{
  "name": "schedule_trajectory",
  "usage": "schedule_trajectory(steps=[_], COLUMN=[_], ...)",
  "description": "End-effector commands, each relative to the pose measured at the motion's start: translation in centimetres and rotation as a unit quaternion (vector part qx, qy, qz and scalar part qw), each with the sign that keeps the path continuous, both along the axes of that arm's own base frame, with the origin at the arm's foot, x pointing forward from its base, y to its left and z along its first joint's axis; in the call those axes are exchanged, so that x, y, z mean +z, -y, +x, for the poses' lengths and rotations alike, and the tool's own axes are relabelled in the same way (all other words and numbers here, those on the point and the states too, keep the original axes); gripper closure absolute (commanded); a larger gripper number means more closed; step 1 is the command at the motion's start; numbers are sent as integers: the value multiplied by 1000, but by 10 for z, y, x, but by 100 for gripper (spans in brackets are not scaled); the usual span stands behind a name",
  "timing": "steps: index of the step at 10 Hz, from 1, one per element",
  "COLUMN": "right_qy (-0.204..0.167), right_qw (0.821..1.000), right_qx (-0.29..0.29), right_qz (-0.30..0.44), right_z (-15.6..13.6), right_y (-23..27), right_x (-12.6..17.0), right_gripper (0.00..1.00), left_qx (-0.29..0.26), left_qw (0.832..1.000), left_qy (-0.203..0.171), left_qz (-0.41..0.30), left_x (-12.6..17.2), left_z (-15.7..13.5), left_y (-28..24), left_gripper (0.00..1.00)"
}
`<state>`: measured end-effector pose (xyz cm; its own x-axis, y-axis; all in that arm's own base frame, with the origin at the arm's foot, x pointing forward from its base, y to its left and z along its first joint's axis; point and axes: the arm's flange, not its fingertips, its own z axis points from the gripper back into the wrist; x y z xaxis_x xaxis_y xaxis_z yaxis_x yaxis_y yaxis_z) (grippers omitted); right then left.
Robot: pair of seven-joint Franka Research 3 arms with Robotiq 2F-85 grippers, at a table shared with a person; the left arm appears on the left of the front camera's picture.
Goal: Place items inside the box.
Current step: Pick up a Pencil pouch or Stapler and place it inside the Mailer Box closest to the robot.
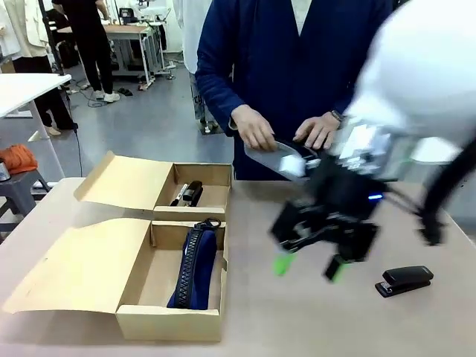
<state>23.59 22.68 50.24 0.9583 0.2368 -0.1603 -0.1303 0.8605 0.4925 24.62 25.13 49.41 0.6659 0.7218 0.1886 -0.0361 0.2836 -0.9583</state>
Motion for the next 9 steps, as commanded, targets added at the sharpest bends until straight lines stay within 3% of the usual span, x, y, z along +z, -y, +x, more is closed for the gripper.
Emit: schedule_trajectory(steps=[1,3,5,6,8,9], right_qy=[28,2,-7,-3,-32,-37], right_qw=[984,947,857,818,783,780], right_qx=[-125,-222,-348,-376,-399,-419], right_qz=[125,232,381,436,477,464], right_z=[-27,-46,-68,-77,-90,-91], right_y=[106,190,263,285,310,312], right_x=[19,11,-8,-25,-68,-80], right_gripper=[0,0,0,0,0,0], left_qx=[-1,-1,-1,-1,-1,-1], left_qw=[1000,1000,1000,1000,1000,1000], left_qy=[13,13,13,13,13,13], left_qz=[-1,-1,-1,-1,-1,-1], left_x=[0,0,0,0,0,0], left_z=[0,0,0,0,0,0], left_y=[1,1,1,1,1,1], left_gripper=[0,0,0,0,0,0])
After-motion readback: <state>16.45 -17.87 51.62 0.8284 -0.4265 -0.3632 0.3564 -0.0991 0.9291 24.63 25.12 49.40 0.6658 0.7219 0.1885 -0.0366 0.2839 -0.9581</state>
